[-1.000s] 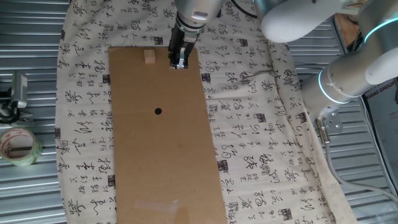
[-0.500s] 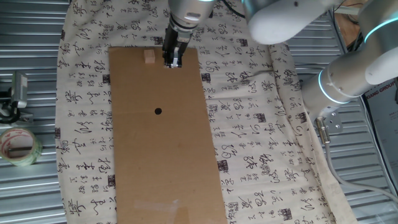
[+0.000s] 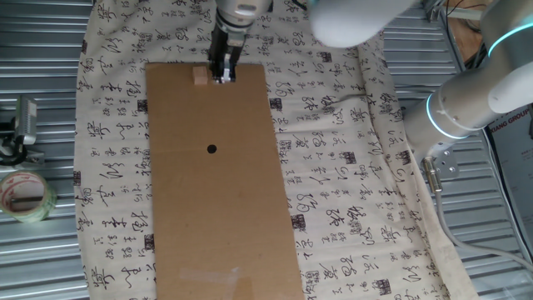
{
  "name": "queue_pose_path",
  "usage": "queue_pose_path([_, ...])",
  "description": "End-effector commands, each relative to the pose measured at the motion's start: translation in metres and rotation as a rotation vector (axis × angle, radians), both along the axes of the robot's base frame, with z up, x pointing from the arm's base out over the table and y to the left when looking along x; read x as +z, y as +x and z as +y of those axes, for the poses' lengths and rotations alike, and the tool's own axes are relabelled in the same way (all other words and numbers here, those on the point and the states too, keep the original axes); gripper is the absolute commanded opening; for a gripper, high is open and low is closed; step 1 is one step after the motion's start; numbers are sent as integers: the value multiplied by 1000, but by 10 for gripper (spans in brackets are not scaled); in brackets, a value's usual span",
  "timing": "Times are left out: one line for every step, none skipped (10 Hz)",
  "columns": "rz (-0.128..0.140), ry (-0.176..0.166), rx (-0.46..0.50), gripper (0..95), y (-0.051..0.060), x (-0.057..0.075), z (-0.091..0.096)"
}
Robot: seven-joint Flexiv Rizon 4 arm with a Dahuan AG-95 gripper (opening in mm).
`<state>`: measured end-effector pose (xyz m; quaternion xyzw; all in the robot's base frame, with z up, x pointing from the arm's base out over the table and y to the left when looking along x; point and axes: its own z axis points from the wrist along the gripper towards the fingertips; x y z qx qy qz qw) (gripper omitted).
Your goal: Grab the block and place it at the designated location
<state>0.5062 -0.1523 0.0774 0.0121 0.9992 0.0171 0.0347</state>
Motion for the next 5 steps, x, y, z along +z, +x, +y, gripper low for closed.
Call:
queue_pose_path([-3,-3,8,0,1,-2,-2])
queue_pose_path([-4,2,18,0,1,-3,-3])
queue_pose_path([-2,3,41,0,2,-3,-3])
queue_pose_path([-1,6,51,0,3,-3,-4])
queue_pose_path([2,6,65,0,4,-2,-4])
